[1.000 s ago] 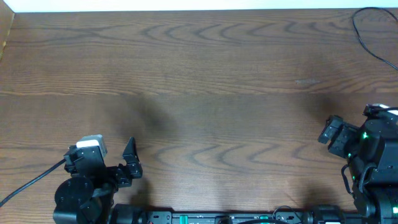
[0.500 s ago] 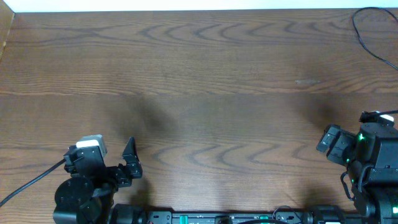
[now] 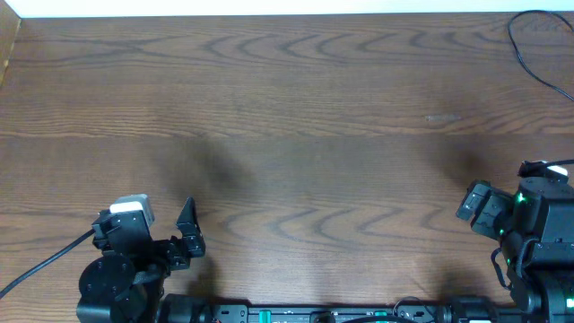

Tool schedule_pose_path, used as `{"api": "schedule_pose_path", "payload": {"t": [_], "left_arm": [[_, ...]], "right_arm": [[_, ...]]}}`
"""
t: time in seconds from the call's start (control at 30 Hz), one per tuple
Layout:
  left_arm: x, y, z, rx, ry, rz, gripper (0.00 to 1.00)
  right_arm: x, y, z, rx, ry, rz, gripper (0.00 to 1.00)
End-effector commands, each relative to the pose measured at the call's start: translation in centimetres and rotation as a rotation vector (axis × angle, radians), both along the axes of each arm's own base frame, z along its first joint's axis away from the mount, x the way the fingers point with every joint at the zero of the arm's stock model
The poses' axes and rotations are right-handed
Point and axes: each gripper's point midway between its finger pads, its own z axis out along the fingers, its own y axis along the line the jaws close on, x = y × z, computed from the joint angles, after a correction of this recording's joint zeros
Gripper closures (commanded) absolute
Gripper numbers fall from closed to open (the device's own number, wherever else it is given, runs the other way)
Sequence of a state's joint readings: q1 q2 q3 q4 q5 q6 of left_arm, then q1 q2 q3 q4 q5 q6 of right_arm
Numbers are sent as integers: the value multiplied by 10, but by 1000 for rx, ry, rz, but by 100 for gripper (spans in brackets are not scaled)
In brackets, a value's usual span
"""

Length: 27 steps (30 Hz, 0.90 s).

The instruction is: Untangle cables

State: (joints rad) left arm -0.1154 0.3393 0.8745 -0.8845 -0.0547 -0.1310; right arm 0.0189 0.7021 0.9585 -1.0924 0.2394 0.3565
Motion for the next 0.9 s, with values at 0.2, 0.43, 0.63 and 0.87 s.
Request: {"api": "schedule_pose_path", "payload": {"t": [0.2, 0.43, 0.63, 0.87], "left_arm": [[0, 1, -1, -1, -4, 7, 2], [-2, 1, -2, 0, 1, 7, 2], [-19, 4, -12, 2, 27, 13, 2], [-41, 7, -1, -7, -82, 13, 2]], "right_arm": [[-1, 0, -2, 8, 3, -8, 1], [-1, 0, -2, 8, 3, -8, 1], [-1, 0, -3, 8, 4, -8, 1], [-1, 0, -2, 8, 3, -8, 1]]}}
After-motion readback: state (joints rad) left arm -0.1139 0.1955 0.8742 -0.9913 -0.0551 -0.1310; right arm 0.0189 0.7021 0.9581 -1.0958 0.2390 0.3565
